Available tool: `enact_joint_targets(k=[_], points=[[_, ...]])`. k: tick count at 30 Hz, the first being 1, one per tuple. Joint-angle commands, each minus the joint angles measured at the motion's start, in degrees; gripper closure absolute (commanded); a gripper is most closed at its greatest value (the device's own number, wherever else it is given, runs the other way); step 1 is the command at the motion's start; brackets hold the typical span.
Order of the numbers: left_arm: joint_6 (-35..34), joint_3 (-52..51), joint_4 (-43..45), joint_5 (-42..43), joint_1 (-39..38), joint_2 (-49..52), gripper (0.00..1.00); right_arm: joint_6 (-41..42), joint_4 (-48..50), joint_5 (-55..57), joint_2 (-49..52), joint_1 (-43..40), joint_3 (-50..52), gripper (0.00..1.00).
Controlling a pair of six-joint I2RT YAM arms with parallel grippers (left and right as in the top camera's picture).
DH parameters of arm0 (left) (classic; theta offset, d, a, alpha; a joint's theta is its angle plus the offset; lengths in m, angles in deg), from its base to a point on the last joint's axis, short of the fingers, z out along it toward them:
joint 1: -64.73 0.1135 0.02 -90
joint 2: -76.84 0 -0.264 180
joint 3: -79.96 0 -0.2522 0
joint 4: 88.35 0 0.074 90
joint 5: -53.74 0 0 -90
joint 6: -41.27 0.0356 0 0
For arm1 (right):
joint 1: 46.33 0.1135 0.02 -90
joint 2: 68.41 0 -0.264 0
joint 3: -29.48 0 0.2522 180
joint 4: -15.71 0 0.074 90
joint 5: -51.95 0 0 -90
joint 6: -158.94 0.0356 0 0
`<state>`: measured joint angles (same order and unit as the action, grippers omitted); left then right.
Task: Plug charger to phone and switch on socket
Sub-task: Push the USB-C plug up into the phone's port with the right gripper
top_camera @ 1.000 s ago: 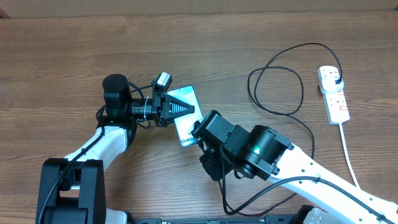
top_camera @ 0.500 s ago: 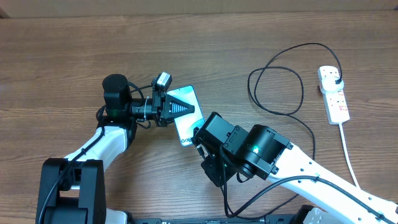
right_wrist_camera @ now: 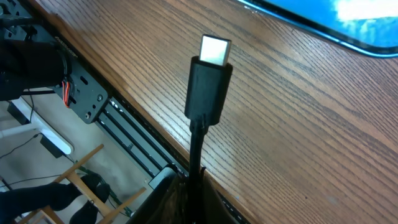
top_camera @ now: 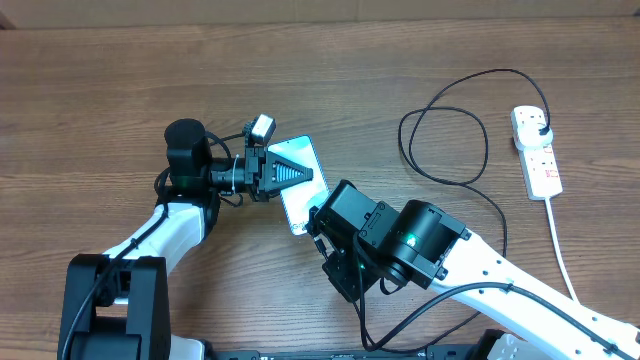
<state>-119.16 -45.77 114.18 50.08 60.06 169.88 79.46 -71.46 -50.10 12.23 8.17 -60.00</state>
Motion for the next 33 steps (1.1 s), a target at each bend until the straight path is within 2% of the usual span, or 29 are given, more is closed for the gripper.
enact_joint_targets(k=[1, 4, 29, 33], points=[[2.2, 0.6, 0.5, 0.7, -0.2, -0.1, 0.96, 1.6, 0.2, -0.5, 0.2, -0.1, -0.4, 0.96], [2.2, 0.6, 0.5, 0.7, -0.2, -0.1, 0.96, 4.8, 0.1, -0.5, 0.7, -0.2, -0.4, 0.96], [5.8, 0.6, 0.5, 1.8, -0.2, -0.1, 0.96, 4.9, 1.1, -0.9, 1.7, -0.2, -0.4, 0.96], [5.8, 0.6, 0.5, 1.8, -0.2, -0.1, 0.96, 7.5, 1.0, 0.2, 2.4, -0.2, -0.4, 0.96]])
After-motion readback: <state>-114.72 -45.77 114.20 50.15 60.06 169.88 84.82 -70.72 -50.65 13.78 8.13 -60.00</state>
